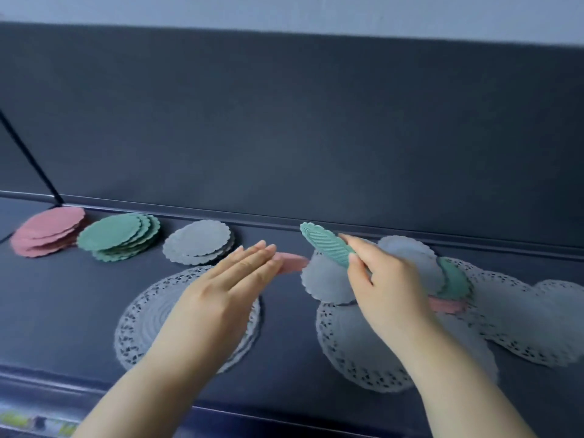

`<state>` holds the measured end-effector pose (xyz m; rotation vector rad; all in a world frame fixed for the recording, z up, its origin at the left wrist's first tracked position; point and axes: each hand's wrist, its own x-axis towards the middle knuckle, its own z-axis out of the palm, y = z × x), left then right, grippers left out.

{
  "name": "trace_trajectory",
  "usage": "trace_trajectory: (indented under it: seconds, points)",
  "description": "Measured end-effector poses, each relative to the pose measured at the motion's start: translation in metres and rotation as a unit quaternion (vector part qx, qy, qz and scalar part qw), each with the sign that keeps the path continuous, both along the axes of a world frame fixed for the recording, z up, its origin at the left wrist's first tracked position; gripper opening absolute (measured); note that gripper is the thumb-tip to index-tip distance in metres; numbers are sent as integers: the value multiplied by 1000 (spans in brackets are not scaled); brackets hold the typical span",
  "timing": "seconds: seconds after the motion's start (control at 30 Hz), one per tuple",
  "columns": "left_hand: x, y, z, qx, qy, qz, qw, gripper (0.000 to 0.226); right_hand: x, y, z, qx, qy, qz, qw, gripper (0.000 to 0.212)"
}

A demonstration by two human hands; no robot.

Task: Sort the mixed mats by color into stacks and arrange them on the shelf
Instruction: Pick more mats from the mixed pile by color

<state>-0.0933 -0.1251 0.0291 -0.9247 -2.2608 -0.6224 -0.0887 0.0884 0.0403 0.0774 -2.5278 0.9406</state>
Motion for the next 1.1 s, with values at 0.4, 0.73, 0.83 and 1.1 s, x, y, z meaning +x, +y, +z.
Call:
trace_trajectory:
  seconds: [0.4, 0.73, 0.83, 1.1]
  points:
    - [-26, -198, -19, -33, -1, 92, 995, 60, -28, -204, -11, 6, -25, 79, 997, 40]
    - [-27, -219, -36, 4, -16, 81, 997, 60, -31, -213, -17, -18, -36, 62, 997, 39]
    - [-27, -215, -26, -13, -5, 64, 998, 49, -35, -208, -23, -41, -33, 45, 998, 37]
    - [-39, -247, -14, -33, -9, 106, 994, 44, -41, -233, -20, -56, -44, 62, 996, 35]
